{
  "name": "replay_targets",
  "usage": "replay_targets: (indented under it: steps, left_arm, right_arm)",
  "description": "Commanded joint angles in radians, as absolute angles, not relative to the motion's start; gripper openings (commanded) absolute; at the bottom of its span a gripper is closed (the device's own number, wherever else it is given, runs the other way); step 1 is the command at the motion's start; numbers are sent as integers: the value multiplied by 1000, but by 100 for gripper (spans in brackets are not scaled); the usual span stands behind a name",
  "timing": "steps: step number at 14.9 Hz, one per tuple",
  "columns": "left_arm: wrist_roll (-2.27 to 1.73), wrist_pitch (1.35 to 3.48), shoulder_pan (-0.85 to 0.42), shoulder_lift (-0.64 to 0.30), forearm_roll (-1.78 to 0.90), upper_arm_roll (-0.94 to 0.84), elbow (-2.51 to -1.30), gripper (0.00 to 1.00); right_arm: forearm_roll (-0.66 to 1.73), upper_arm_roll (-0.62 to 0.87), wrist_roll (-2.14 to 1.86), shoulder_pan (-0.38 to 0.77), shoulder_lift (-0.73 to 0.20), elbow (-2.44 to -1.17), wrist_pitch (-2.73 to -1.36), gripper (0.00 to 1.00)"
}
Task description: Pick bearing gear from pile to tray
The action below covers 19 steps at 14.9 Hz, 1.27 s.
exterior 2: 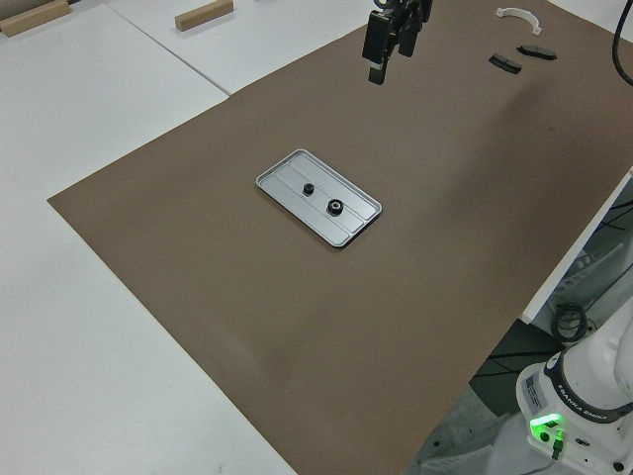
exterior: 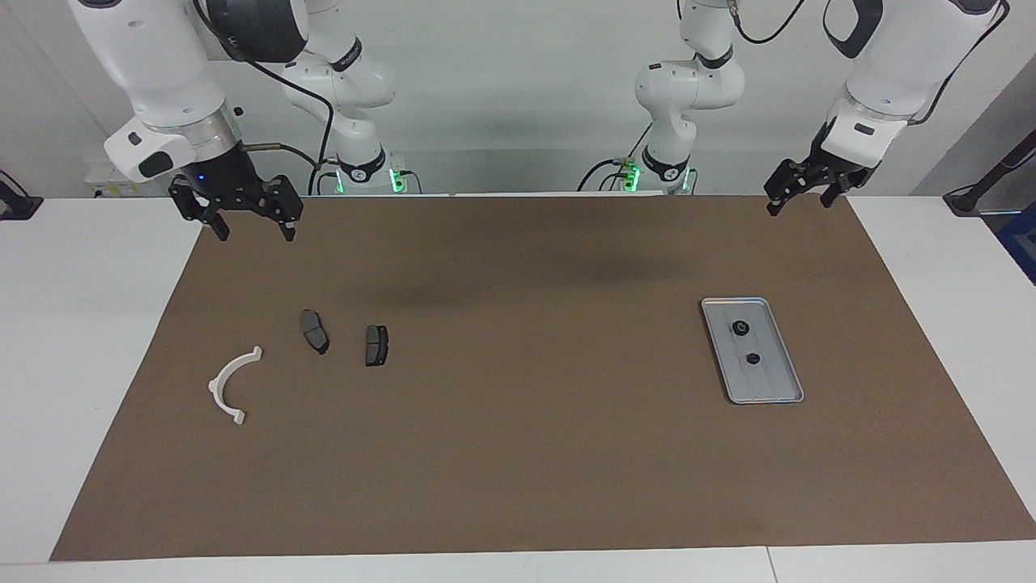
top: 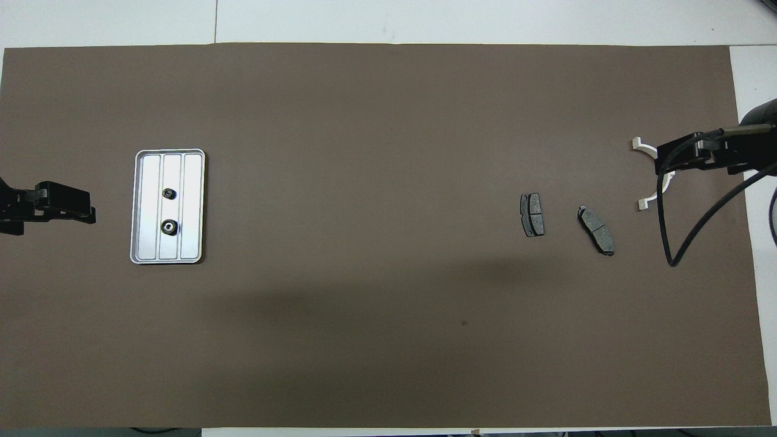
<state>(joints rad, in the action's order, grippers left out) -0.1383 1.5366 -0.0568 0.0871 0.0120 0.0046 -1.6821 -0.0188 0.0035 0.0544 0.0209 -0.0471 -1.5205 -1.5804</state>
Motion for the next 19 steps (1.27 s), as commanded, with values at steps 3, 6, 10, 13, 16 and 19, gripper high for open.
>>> replay_targets:
  steps: [3, 6, 10, 13, 16, 19]
  left_arm:
    - [-103, 1529, -61, 92, -2, 9, -1690, 100]
    - [-98, 1535, -66, 92, -6, 8, -1690, 100]
    - [-91, 1540, -64, 92, -32, 9, -1689, 100]
    - [-89, 1543, -64, 91, -32, 9, -1689, 100]
    - [-91, 1546, -64, 92, -32, 9, -1689, 100]
    - [-91, 1546, -66, 91, -32, 9, -1689, 100]
  right_arm:
    - [-15, 5, 34, 18, -31, -1537, -1580, 100]
    - [-15, 5, 32, 18, -31, -1539, -1580, 100]
    - [-15, 5, 29, 12, -31, -1537, -1580, 100]
    - [-15, 5, 29, 12, -31, -1539, -1580, 100]
    - [-15, 5, 26, 6, -31, -1539, -1580, 100]
    - [-15, 3, 28, 6, -31, -1539, -1580, 100]
